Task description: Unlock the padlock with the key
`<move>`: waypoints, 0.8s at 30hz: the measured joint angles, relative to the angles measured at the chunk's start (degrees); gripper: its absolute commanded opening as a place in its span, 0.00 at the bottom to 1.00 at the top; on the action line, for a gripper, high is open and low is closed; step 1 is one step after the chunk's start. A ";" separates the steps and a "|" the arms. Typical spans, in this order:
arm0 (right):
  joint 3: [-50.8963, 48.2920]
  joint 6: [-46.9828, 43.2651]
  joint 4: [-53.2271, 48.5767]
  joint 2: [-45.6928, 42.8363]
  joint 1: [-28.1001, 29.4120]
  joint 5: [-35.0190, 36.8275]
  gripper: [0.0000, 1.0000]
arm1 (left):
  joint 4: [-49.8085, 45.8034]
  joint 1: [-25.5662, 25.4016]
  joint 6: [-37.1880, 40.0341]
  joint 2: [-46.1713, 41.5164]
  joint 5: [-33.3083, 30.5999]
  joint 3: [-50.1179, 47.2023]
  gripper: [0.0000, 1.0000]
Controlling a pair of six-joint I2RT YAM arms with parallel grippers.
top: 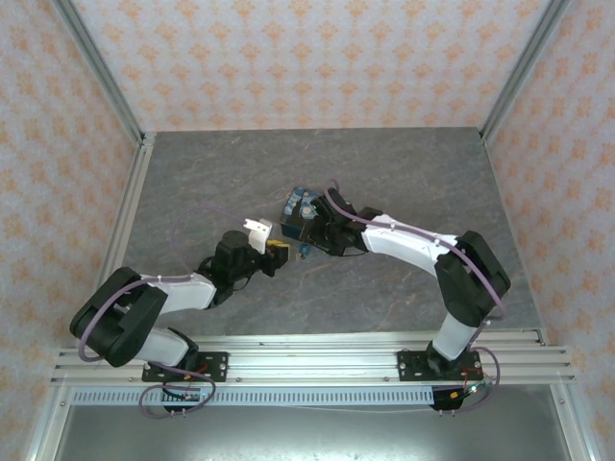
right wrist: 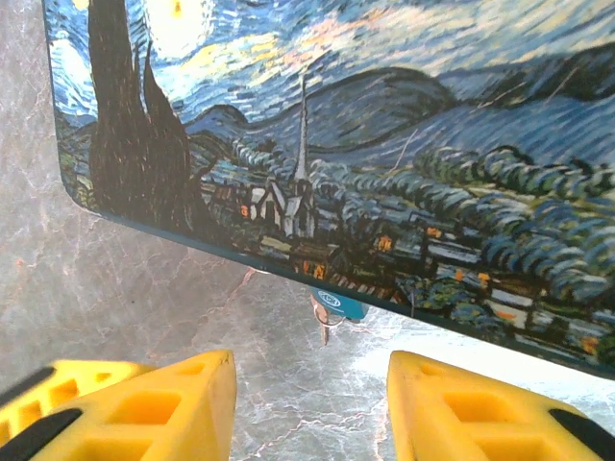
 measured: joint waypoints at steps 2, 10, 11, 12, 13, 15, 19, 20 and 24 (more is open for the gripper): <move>0.02 -0.44 -0.26 0.07 1.05 1.49 0.45 | -1.42 1.66 -0.87 -0.28 0.59 0.00 0.29; 2.51 -0.33 -1.18 6.47 5.18 5.99 0.46 | -6.16 2.99 -1.92 -1.09 1.66 0.02 0.29; 2.71 -0.04 -1.18 7.48 5.46 6.45 0.46 | -6.62 2.99 -1.92 -1.36 1.75 0.02 0.29; 2.82 0.28 -1.16 8.20 5.66 6.88 0.46 | -7.13 2.99 -1.90 -1.64 1.81 0.02 0.29; 2.95 0.66 -1.20 9.01 5.92 7.58 0.46 | -7.65 2.99 -1.88 -2.01 1.81 0.02 0.29; 3.19 1.38 -1.18 10.03 6.43 9.14 0.46 | -8.55 2.99 -1.84 -2.91 1.81 0.00 0.29; 3.41 2.78 -0.50 11.06 7.78 12.81 0.46 | -10.12 2.99 -1.68 -5.22 1.79 0.00 0.29; 3.41 3.02 -0.22 11.13 8.13 13.70 0.46 | -10.43 3.06 -1.68 -5.88 1.79 -0.02 0.30; 3.41 3.74 1.53 11.17 8.83 16.09 0.46 | -11.23 3.10 -1.68 -7.98 1.77 -0.37 0.30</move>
